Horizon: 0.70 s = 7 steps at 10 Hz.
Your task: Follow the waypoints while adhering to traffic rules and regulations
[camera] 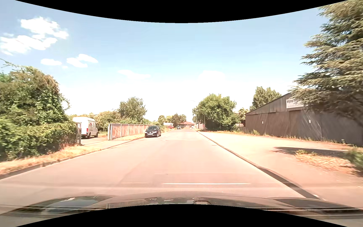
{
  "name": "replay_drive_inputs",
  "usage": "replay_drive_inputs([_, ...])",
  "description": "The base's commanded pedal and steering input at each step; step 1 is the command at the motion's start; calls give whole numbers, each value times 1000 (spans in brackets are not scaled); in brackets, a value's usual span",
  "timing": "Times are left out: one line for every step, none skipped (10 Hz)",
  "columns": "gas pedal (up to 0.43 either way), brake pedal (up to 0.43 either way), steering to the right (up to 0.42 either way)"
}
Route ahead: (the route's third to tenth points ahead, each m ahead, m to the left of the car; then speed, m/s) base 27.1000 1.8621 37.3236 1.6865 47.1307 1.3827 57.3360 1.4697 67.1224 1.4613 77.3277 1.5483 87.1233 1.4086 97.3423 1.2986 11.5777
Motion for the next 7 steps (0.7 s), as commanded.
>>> replay_drive_inputs([150,0,0])
replay_drive_inputs([150,0,0])
replay_drive_inputs([150,0,0])
replay_drive_inputs([150,0,0])
replay_drive_inputs([150,0,0])
replay_drive_inputs([150,0,-1])
replay_drive_inputs([150,0,0])
